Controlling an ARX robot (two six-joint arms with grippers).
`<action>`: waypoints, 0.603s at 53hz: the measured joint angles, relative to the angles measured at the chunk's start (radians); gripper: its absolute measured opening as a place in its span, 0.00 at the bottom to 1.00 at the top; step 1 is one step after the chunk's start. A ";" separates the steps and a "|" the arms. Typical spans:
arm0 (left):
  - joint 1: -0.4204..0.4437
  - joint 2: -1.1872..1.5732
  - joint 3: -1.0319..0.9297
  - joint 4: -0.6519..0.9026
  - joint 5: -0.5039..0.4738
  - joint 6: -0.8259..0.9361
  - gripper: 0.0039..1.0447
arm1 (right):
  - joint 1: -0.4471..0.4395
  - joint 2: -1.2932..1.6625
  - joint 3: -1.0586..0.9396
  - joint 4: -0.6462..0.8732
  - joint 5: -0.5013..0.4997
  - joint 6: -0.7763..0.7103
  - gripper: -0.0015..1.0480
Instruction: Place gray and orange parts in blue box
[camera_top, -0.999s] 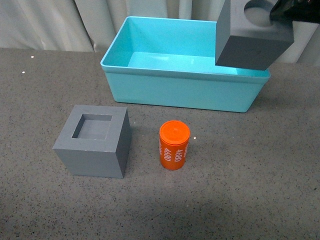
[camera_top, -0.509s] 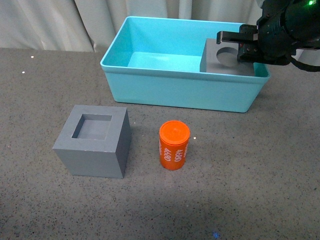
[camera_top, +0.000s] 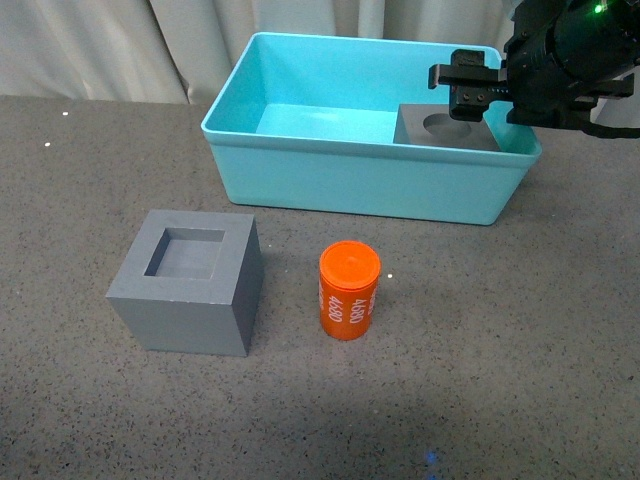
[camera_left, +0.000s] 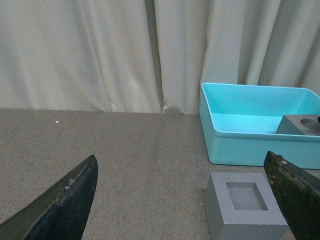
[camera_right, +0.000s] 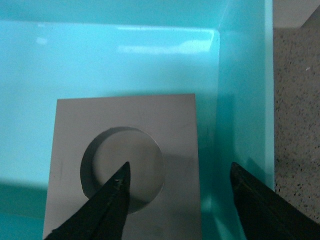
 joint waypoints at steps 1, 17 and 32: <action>0.000 0.000 0.000 0.000 0.000 0.000 0.94 | 0.000 -0.004 -0.005 0.007 0.003 -0.003 0.60; 0.000 0.000 0.000 0.000 0.000 0.000 0.94 | 0.000 -0.268 -0.274 0.223 -0.021 -0.020 0.90; 0.000 0.000 0.000 0.000 0.000 0.000 0.94 | 0.021 -0.575 -0.557 0.252 0.004 -0.019 0.91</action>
